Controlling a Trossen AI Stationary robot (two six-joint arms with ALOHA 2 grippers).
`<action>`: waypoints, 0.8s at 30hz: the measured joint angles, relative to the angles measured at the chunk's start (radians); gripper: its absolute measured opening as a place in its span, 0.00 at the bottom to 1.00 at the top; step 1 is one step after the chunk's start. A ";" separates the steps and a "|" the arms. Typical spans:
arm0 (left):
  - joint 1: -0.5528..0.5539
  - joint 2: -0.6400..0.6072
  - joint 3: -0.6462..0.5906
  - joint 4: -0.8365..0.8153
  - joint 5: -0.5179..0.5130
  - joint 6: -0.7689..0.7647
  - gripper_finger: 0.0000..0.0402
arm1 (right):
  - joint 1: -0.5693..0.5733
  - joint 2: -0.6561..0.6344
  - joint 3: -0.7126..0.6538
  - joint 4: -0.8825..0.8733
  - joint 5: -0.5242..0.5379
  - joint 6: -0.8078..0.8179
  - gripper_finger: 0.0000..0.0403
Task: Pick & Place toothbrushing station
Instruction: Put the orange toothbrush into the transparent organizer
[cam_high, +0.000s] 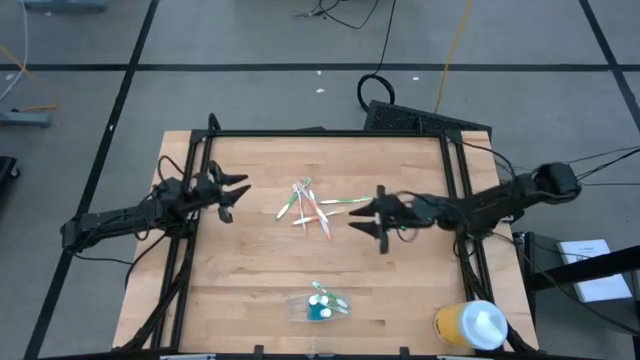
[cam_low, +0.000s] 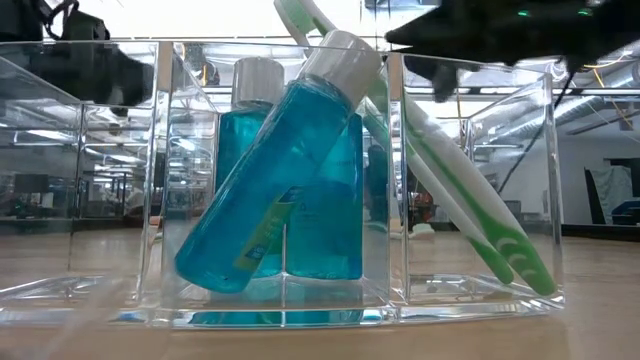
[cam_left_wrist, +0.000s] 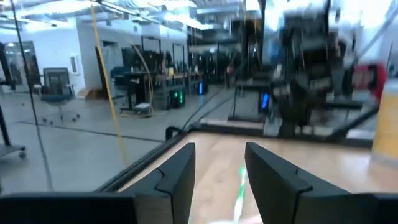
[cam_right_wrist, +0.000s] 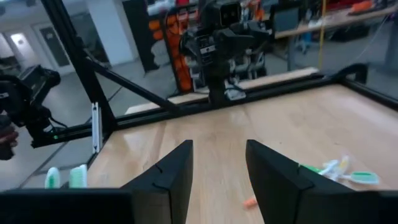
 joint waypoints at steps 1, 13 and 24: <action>0.000 0.000 0.000 0.012 0.000 -0.034 0.37 | 0.023 -0.010 -0.030 0.033 0.031 -0.002 0.34; -0.001 0.000 0.000 0.098 -0.001 -0.205 0.37 | 0.033 0.146 -0.024 0.080 0.254 -0.032 0.35; -0.001 0.000 0.000 0.101 -0.001 -0.243 0.37 | -0.073 0.504 0.378 -0.383 0.223 0.000 0.44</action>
